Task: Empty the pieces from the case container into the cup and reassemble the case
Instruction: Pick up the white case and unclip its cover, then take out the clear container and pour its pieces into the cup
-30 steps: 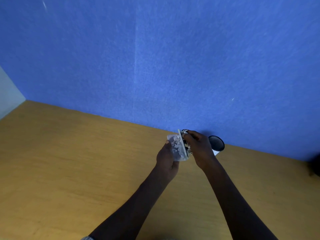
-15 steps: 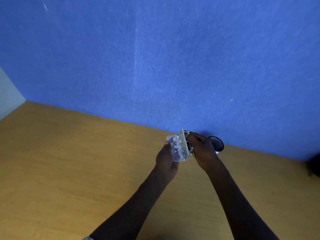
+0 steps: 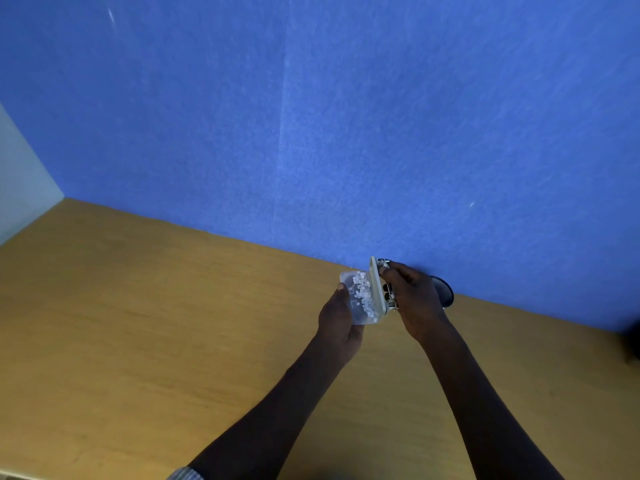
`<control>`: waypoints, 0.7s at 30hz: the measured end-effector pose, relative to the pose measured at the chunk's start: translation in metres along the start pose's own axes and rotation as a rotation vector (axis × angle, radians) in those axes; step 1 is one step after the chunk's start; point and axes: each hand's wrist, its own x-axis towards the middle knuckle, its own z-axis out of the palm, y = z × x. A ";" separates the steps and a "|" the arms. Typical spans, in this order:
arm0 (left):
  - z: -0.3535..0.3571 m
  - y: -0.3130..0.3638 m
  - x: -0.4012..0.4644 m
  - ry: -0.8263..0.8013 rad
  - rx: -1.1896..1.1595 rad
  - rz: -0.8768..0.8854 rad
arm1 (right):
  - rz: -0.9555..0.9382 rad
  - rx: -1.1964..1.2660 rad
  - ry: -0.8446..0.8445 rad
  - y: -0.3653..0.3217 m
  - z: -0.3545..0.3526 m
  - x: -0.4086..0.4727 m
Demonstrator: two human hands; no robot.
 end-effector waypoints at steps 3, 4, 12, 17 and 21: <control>0.002 0.000 0.000 0.033 0.010 -0.015 | 0.001 0.017 -0.027 -0.001 0.000 -0.001; 0.003 0.000 -0.001 0.035 0.009 -0.019 | -0.003 0.028 -0.039 -0.002 -0.001 -0.001; -0.001 0.002 -0.002 0.049 -0.035 -0.024 | -0.003 0.091 -0.051 -0.011 -0.008 -0.002; -0.010 0.007 -0.002 0.051 0.005 -0.033 | 0.062 0.239 0.002 -0.005 -0.016 0.002; -0.014 0.015 -0.005 0.074 -0.005 -0.040 | 0.129 0.303 0.006 0.011 -0.025 0.006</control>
